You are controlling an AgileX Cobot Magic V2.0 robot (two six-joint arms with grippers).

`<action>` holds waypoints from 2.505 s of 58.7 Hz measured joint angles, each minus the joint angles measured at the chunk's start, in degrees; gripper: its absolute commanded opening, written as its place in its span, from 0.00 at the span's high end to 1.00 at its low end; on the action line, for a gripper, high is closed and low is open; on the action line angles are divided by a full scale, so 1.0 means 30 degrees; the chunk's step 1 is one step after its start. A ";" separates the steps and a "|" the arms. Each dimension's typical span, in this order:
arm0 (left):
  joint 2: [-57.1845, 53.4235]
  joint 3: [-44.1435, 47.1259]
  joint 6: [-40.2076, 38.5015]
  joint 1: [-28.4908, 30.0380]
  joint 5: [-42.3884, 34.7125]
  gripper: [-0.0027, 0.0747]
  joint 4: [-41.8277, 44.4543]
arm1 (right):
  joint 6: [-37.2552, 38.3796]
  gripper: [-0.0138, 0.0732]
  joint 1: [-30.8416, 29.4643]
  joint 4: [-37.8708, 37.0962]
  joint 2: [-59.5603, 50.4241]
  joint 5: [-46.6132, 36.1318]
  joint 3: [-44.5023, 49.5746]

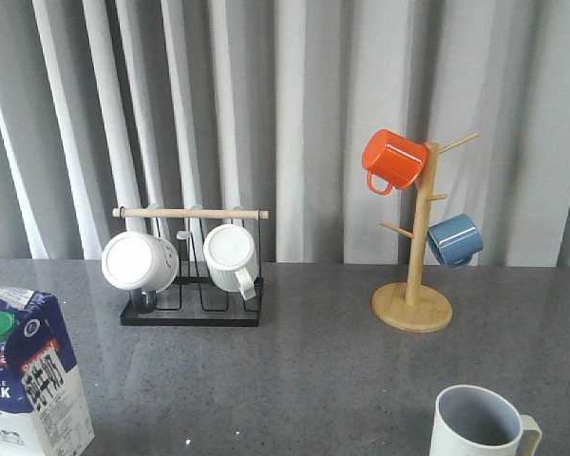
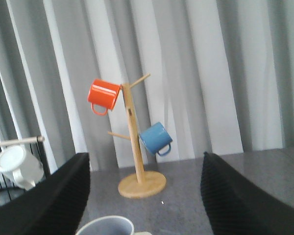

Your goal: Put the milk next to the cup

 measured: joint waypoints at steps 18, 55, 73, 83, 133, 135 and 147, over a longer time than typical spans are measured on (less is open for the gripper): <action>0.3089 -0.2956 0.0017 0.0000 0.4339 0.47 0.0984 | -0.3233 0.30 0.0000 -0.0018 0.5848 0.6633 -0.6207; 0.4206 -0.3211 0.0017 0.0000 0.5095 0.47 0.0984 | -0.7805 0.30 0.0000 0.2363 1.5214 0.8112 -0.6470; 0.4206 -0.3211 0.0017 0.0000 0.5095 0.47 0.0984 | -0.8425 0.30 0.0000 0.3119 1.7770 0.6217 -0.6470; 0.4206 -0.3211 0.0017 0.0000 0.5145 0.47 0.0984 | -0.9501 0.30 0.0000 0.3938 1.9175 0.5043 -0.6470; 0.4206 -0.3211 0.0017 0.0000 0.5586 0.47 0.0984 | -1.1391 0.85 0.1461 0.4371 2.4255 -0.0948 -0.6722; 0.4206 -0.3211 0.0017 0.0000 0.5592 0.47 0.0984 | -1.1409 0.85 0.1461 0.4371 2.3954 -0.0770 -0.6847; 0.4206 -0.3211 0.0017 0.0000 0.5608 0.47 0.0984 | -1.1430 0.85 0.1503 0.4926 2.1793 0.1163 -0.8852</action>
